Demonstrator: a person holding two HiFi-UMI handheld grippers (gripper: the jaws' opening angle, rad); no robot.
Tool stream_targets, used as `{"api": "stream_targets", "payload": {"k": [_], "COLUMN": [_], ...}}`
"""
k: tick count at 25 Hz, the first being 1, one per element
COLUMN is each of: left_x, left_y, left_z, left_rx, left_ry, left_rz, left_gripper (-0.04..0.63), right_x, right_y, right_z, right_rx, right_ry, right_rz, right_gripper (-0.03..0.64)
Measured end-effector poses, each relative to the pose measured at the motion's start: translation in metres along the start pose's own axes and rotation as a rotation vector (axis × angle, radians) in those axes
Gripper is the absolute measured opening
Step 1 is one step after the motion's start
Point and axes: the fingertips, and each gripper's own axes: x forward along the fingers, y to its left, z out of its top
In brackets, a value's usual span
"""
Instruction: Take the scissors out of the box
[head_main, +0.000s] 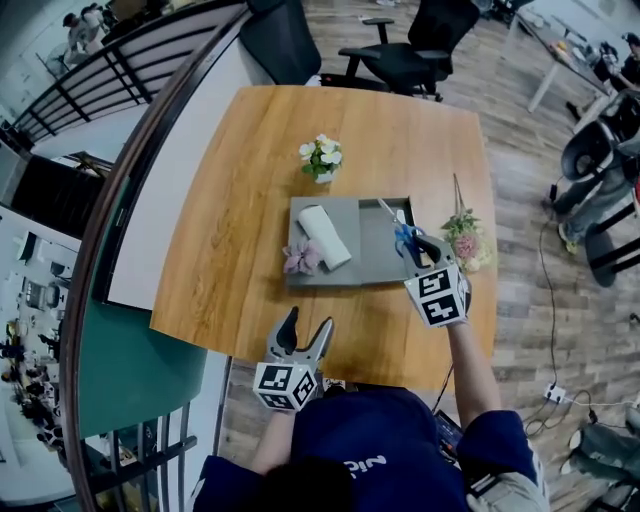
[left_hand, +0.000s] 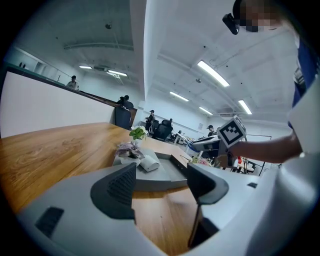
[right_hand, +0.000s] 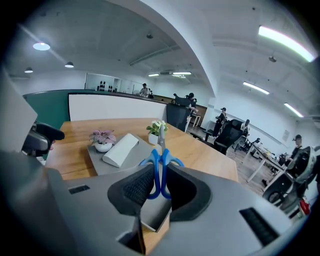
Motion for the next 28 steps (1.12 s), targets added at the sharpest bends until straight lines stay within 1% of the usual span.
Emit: {"api": "stream_targets", "payload": {"k": [4, 11, 22, 28], "left_x": [0.005, 0.015, 0.018, 0.016], "left_y": [-0.005, -0.02, -0.038, -0.045], "left_z": [0.001, 0.001, 0.004, -0.001], "left_rx": [0.007, 0.028, 0.058, 0.076], "left_ry": [-0.004, -0.005, -0.007, -0.001], "left_rz": [-0.026, -0.08, -0.144, -0.174], "left_gripper": [0.316, 0.314, 0.314, 0.313], "right_x": [-0.021, -0.055, -0.107, -0.124], "right_y": [0.003, 0.007, 0.021, 0.038], "right_z": [0.008, 0.01, -0.01, -0.034], "right_rx": [0.011, 0.071, 0.152, 0.194], "right_ry": [-0.049, -0.121, -0.214, -0.227], "right_rz": [-0.032, -0.086, -0.186, -0.209], "right_gripper": [0.094, 0.094, 0.094, 0.094]}}
